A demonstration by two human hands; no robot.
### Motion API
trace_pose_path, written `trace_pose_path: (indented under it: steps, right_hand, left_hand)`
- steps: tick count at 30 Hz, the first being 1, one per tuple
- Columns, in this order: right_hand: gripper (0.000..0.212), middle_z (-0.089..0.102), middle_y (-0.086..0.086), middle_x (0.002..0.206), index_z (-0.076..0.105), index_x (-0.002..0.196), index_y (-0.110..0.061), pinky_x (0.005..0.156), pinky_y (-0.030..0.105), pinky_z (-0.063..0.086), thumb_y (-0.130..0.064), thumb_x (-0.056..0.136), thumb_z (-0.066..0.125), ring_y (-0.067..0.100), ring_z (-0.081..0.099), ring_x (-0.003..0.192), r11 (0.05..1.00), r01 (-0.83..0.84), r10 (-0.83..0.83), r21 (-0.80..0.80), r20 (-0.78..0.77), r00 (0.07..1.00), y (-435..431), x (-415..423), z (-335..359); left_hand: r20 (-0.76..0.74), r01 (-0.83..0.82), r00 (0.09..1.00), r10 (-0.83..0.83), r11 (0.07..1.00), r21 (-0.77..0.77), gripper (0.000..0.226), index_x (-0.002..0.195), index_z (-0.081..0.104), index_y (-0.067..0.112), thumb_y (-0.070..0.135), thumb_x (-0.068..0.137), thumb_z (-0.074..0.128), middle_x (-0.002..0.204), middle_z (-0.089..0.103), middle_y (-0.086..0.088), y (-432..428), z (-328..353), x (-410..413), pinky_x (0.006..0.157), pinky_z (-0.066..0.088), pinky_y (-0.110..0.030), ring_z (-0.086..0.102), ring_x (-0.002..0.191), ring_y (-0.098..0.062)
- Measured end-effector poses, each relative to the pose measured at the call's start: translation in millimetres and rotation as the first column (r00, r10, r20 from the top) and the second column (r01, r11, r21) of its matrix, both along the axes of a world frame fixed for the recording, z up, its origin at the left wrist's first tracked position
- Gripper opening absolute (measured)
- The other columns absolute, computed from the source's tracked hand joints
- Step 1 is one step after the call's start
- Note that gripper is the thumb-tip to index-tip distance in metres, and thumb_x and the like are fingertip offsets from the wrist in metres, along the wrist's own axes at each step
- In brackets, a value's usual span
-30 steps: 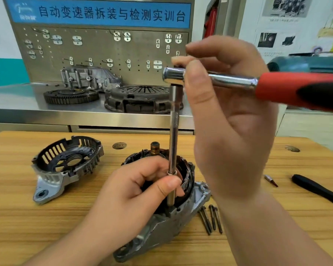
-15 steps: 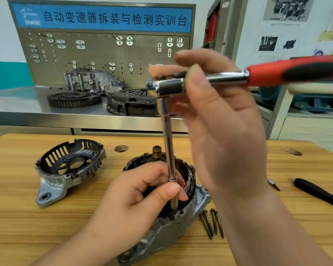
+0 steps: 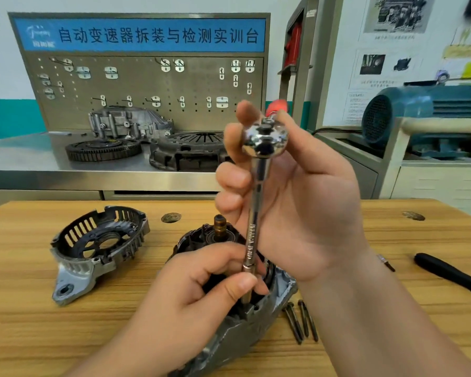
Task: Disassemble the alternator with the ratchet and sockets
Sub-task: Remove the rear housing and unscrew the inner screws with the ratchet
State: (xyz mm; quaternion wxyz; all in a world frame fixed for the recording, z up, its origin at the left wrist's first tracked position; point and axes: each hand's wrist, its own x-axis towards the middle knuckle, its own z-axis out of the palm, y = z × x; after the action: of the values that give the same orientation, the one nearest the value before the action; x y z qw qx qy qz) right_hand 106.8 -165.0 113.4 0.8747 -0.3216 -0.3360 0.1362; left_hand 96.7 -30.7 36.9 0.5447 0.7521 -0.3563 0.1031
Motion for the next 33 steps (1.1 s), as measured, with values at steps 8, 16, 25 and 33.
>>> trace_pose_path:
  steps: [8,16,25,33]
  right_hand:
    - [0.014,0.062,-0.013,0.077,0.065,0.097,-0.013,0.068,0.02,0.049,-0.007,0.09,0.054,0.002,0.061,0.071,0.648,0.758,-0.67,0.072,0.526,0.523,9,-9,-6]
    - [0.016,0.07,-0.006,0.079,0.064,0.094,-0.025,0.069,0.03,0.054,-0.036,0.086,0.055,0.007,0.065,0.072,0.534,0.818,-0.651,-0.213,0.514,0.559,-11,-17,2]
    - [0.032,0.065,-0.019,0.08,0.066,0.081,-0.034,0.065,0.022,0.051,-0.064,0.073,0.057,-0.003,0.059,0.075,-0.162,0.735,-0.323,-0.659,0.739,0.591,-42,-49,-70]
    - [0.031,0.054,-0.025,0.084,0.058,0.097,-0.04,0.065,0.011,0.038,-0.065,0.079,0.055,-0.013,0.045,0.09,-0.359,0.769,-0.265,-0.529,0.848,0.46,-30,-56,-94]
  left_hand:
    - [-0.039,-0.084,0.996,0.081,0.994,-0.072,0.02,0.089,0.07,0.017,0.034,0.079,0.065,0.081,0.075,0.006,-2,-1,-3,0.071,0.049,-0.011,0.069,0.081,-0.005]
    - [-0.116,-0.099,0.99,0.075,0.971,-0.219,0.016,0.09,0.069,0.032,0.036,0.079,0.058,0.076,0.074,0.001,-2,6,-4,0.068,0.052,-0.013,0.07,0.073,-0.01]
    - [-0.065,-0.116,0.992,0.104,0.972,-0.203,0.023,0.087,0.068,0.033,0.042,0.073,0.052,0.079,0.073,0.008,1,2,-7,0.071,0.054,-0.018,0.07,0.075,-0.006]
    - [-0.088,-0.088,0.994,0.07,0.97,-0.227,0.016,0.086,0.067,0.041,0.041,0.077,0.053,0.081,0.073,0.004,3,-6,-5,0.072,0.056,-0.023,0.071,0.077,-0.011]
